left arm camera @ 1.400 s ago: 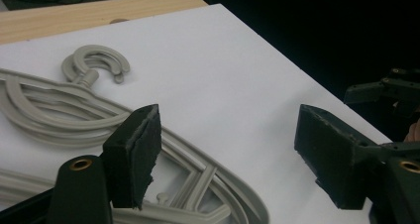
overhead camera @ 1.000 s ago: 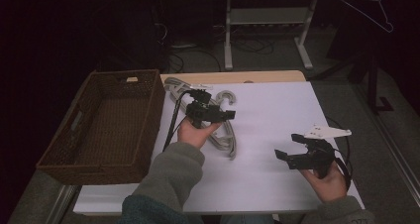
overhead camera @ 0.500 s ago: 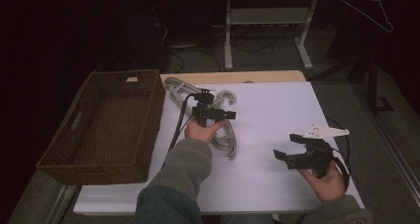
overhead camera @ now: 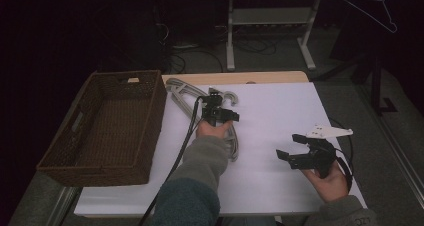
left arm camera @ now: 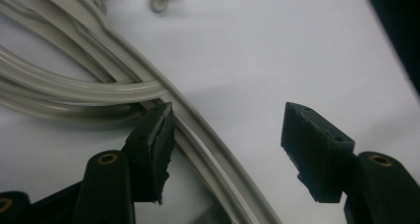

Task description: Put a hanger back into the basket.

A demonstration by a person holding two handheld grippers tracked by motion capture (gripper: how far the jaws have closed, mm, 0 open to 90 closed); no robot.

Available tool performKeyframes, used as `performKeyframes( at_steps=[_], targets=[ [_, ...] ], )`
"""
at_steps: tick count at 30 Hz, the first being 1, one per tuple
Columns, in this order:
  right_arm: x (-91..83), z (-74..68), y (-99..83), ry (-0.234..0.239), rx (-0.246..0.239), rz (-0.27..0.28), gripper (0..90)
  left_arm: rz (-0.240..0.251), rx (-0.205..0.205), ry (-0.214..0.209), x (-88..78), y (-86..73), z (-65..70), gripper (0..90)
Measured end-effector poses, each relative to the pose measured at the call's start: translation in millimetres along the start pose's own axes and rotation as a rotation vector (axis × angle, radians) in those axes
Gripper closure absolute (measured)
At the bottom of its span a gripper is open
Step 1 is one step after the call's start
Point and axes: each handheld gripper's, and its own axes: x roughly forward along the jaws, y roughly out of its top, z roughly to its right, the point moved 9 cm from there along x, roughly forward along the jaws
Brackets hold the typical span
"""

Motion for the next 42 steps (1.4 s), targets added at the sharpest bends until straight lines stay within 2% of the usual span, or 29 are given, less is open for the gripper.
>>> performKeyframes(
  at_steps=[2,7,8,11,13,15,18,21,24,27,29,32,34,37,39,40,42],
  targets=[
    [0.9,0.0,0.0,-0.002,-0.007,0.0,15.2,-0.014,0.009,0.048,3.9,-0.9,-1.7,38.6],
    [2.1,-1.2,-0.5,0.005,-0.01,-0.003,15.8,-0.019,-0.01,0.115,13.9,-1.8,-6.9,41.1],
    [2.1,-1.2,-0.5,0.005,-0.01,-0.003,15.8,-0.019,-0.01,0.115,13.9,-1.8,-6.9,41.7],
    [1.5,-0.1,-0.7,0.008,0.0,0.003,15.8,-0.025,0.011,0.168,16.4,-1.0,-9.1,42.4],
    [1.6,0.6,-1.2,0.006,0.007,-0.001,15.8,-0.029,0.01,0.184,17.4,-1.8,-10.1,44.0],
    [2.0,-0.6,-1.2,0.008,0.004,-0.002,16.0,-0.039,0.021,0.22,18.1,-3.9,-12.6,45.8],
    [2.1,-1.4,-1.5,0.007,0.003,-0.004,16.0,-0.03,0.009,0.229,17.5,-3.7,-11.8,46.9],
    [2.0,-1.8,-1.2,0.008,0.002,-0.001,16.0,-0.009,-0.001,0.236,16.2,-2.1,-10.8,52.4],
    [1.9,-1.8,-1.3,0.009,0.004,-0.001,16.1,-0.01,-0.018,0.237,15.0,-2.1,-11.3,57.5],
    [3.2,-2.7,-0.6,0.015,0.003,0.002,16.4,-0.019,-0.047,0.231,14.5,-2.2,-12.3,58.1],
    [3.5,-2.9,-0.3,0.015,0.001,0.003,16.5,-0.021,-0.05,0.242,14.0,-2.4,-13.1,58.2],
    [3.9,-4.0,-0.2,0.013,-0.009,0.003,16.9,-0.005,-0.076,0.254,9.4,-0.4,-15.1,65.3],
    [4.0,-3.7,-0.4,0.015,-0.006,0.001,17.0,-0.012,-0.092,0.236,7.7,-0.4,-15.3,67.6],
    [4.4,-4.1,-0.2,0.015,-0.01,0.002,17.2,-0.005,-0.105,0.234,7.6,-0.5,-15.0,68.4],
    [4.2,-4.8,-0.3,0.015,-0.014,0.0,17.5,0.002,-0.088,0.253,8.5,-0.9,-14.2,68.3],
    [4.5,-4.5,0.1,0.016,-0.017,0.002,17.5,0.003,-0.078,0.259,8.8,-1.0,-13.5,67.5],
    [4.5,-5.0,0.2,0.016,-0.014,0.0,17.5,-0.01,-0.09,0.26,10.3,-2.6,-14.9,63.3]
  ],
)
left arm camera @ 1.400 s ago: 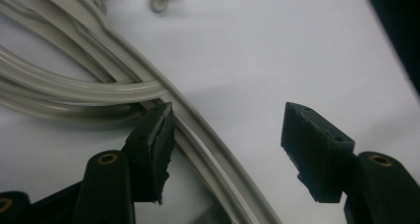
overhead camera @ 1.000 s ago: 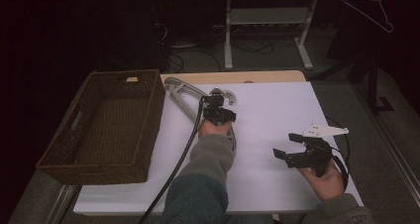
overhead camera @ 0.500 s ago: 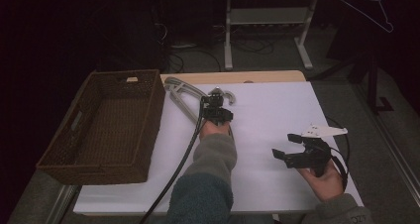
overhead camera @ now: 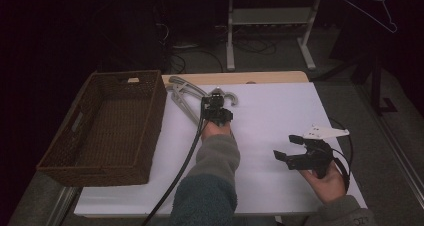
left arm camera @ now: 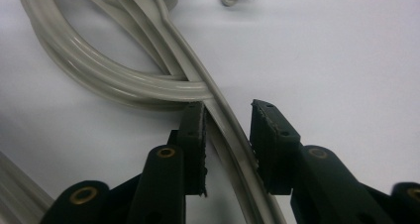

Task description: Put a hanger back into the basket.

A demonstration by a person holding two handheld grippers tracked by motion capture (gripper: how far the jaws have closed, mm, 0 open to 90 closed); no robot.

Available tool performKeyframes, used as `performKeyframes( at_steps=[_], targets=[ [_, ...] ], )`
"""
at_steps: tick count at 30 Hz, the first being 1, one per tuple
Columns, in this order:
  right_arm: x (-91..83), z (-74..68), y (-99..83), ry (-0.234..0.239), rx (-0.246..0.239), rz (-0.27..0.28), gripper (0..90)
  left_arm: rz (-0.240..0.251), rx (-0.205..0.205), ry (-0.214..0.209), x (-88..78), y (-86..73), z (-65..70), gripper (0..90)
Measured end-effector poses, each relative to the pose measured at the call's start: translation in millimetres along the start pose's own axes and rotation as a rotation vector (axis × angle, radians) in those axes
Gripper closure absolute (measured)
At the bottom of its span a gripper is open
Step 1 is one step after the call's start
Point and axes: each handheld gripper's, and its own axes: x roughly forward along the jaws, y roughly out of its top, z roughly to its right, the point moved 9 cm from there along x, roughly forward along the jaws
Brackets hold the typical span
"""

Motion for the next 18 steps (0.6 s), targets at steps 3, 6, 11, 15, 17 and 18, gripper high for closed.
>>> performKeyframes(
  at_steps=[3,6,11,15,17,18],
  targets=[
    [0.3,-0.4,0.2,-0.001,-0.002,0.0,17.6,-0.016,0.007,0.005,3.9,-3.3,-0.4,56.0],
    [0.4,0.2,-0.1,-0.001,-0.001,-0.002,17.7,-0.011,0.002,0.01,5.7,-4.1,0.6,60.2],
    [0.0,0.5,-0.3,0.0,-0.004,-0.001,17.9,-0.019,-0.02,-0.011,3.7,-4.5,0.4,61.8],
    [0.0,-0.1,-0.4,0.0,-0.007,-0.002,18.2,-0.013,-0.027,-0.02,1.6,-4.4,2.0,63.9],
    [0.1,-0.2,-0.2,-0.001,-0.012,0.0,18.3,-0.012,-0.027,-0.028,-0.1,-4.4,2.5,64.9],
    [0.1,-0.4,-0.4,-0.001,-0.01,-0.002,18.3,-0.012,-0.026,-0.03,-0.5,-4.4,2.4,65.4]
  ],
)
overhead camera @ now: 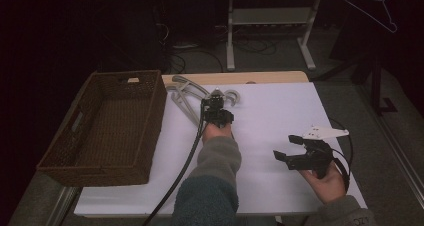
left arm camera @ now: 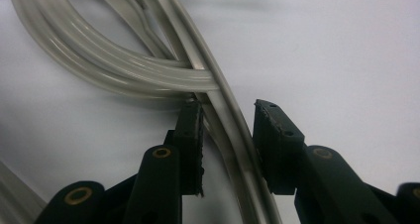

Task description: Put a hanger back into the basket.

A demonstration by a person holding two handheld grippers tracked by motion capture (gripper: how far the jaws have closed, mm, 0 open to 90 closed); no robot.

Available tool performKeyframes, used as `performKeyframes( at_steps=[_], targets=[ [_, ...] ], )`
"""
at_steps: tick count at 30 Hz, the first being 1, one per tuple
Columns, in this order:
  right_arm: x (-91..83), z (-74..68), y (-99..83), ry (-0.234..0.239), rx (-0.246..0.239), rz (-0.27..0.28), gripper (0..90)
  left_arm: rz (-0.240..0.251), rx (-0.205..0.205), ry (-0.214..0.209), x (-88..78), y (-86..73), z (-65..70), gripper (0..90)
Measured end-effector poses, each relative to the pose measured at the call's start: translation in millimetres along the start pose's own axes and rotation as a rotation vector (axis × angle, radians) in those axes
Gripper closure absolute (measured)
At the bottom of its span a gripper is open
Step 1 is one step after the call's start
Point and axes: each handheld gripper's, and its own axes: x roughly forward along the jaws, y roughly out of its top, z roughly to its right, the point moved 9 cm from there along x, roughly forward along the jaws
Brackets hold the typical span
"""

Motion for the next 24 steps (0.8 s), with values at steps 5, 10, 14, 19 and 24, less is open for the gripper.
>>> performKeyframes(
  at_steps=[5,10,14,19,24],
  targets=[
    [-0.3,0.4,-0.2,0.0,0.0,-0.001,18.4,0.018,-0.02,-0.021,-3.7,-0.1,0.2,67.2],
    [-0.7,0.4,0.0,-0.004,0.0,0.002,18.5,0.038,-0.028,-0.039,-8.5,0.9,2.0,69.2],
    [0.0,-0.8,0.0,-0.003,-0.005,0.0,18.6,0.063,-0.039,-0.03,-14.1,2.8,-1.1,73.9],
    [0.4,-0.7,0.0,-0.003,-0.004,-0.001,18.7,0.067,-0.012,-0.035,-18.2,3.1,-4.3,81.0],
    [1.0,-1.5,0.5,-0.001,-0.004,-0.001,18.8,0.056,-0.005,-0.028,-18.8,1.8,-4.9,81.6]
  ],
)
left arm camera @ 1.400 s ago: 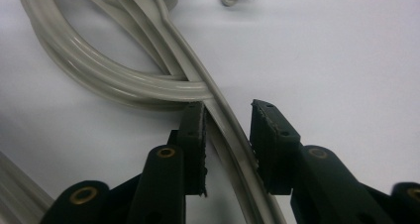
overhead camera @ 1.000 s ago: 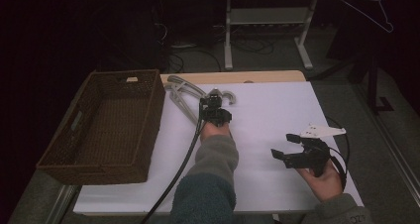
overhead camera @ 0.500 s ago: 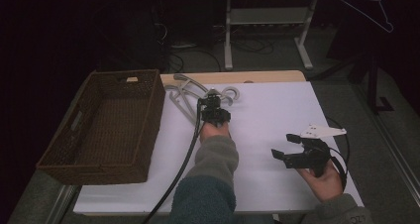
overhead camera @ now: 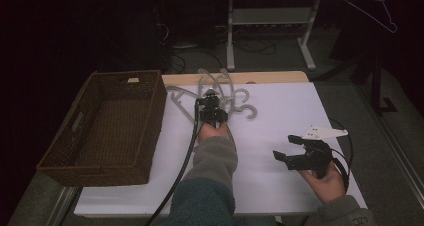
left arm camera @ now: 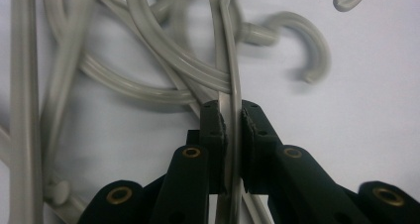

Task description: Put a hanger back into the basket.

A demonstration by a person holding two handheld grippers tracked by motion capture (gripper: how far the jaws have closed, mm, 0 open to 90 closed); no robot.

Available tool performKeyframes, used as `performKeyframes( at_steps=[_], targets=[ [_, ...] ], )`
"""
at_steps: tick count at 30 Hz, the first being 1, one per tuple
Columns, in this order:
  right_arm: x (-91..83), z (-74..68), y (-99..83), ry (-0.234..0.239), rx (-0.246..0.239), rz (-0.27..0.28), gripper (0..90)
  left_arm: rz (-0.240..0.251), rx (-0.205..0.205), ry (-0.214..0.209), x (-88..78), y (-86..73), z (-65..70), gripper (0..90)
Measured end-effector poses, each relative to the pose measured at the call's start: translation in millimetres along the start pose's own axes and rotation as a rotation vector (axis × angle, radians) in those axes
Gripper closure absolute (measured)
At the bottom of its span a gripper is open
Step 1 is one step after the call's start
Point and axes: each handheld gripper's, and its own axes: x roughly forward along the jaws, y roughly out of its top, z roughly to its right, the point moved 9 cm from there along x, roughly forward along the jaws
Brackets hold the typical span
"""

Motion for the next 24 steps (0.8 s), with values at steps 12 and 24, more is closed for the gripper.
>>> performKeyframes(
  at_steps=[12,24],
  targets=[
    [0.6,0.6,-0.9,-0.003,0.0,-0.007,18.8,0.019,-0.012,-0.039,-12.8,5.1,0.6,81.8],
    [3.8,-0.7,-2.8,-0.007,-0.01,-0.021,18.8,0.066,-0.037,-0.191,-37.5,15.6,9.6,81.9]
  ],
)
